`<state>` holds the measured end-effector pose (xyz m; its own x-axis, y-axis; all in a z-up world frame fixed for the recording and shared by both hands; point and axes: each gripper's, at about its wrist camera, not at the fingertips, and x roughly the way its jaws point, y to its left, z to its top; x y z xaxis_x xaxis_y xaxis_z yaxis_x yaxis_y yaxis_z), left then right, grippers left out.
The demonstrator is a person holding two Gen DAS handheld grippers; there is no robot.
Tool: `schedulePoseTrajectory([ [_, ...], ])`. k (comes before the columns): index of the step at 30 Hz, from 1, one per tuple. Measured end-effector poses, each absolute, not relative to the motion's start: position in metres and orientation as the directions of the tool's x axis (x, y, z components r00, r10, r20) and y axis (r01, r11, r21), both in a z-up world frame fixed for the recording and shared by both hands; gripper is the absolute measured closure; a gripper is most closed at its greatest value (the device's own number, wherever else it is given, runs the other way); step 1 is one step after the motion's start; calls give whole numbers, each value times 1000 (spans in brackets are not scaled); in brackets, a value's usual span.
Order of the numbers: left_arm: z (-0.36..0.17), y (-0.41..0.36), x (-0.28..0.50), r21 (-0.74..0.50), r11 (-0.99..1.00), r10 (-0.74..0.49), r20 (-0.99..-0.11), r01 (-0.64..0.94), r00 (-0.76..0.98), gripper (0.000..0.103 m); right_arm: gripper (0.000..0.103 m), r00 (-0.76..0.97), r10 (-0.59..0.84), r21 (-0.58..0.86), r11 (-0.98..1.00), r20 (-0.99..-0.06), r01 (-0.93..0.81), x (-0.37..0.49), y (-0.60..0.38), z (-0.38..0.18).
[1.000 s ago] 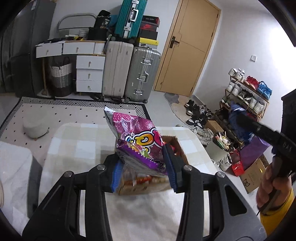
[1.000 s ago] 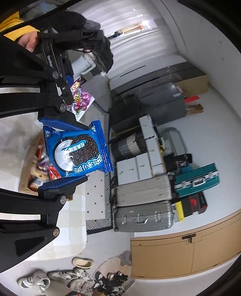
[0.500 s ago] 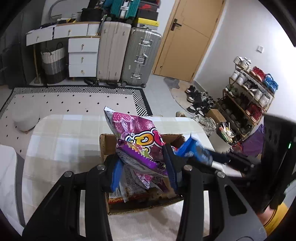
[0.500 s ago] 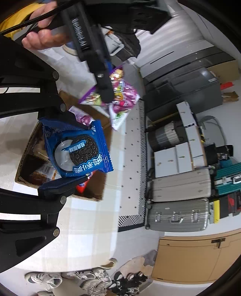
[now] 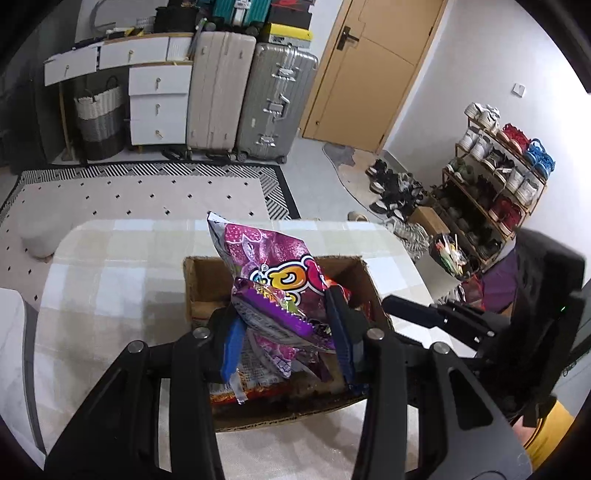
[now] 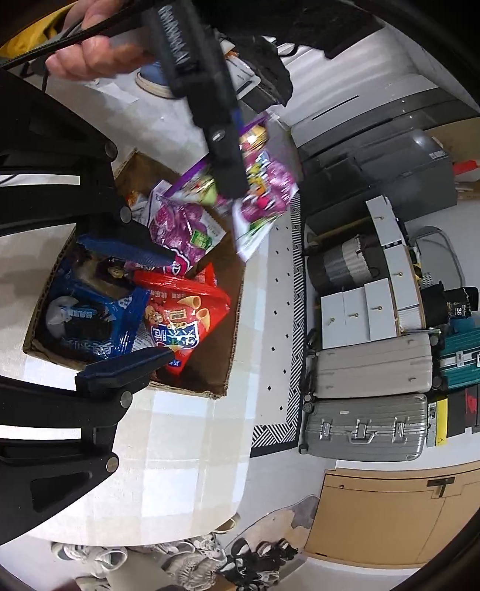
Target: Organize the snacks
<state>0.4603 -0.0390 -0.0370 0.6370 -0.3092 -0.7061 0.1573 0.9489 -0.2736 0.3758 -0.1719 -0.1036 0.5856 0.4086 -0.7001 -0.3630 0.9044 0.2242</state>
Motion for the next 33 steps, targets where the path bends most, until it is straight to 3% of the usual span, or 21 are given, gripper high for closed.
schedulePoseTrajectory([
  [10, -52, -48, 462, -246, 956, -291, -728, 159, 621, 65, 55, 596, 412, 231, 905, -689, -358, 367, -173, -93],
  [20, -24, -25, 393, -215, 964, -266, -703, 159, 660, 62, 55, 617, 416, 239, 905, -668, -351, 345, -174, -70],
  [24, -5, -20, 361, -196, 969, -246, -687, 152, 684, 56, 55, 635, 424, 232, 901, -646, -366, 327, -174, -52],
  [29, 22, -17, 320, -180, 971, -239, -662, 158, 710, 55, 55, 666, 437, 210, 894, -605, -395, 298, -173, -24],
  [33, 51, -20, 283, -152, 975, -222, -626, 163, 747, 42, 55, 705, 447, 180, 888, -551, -423, 269, -170, 10],
])
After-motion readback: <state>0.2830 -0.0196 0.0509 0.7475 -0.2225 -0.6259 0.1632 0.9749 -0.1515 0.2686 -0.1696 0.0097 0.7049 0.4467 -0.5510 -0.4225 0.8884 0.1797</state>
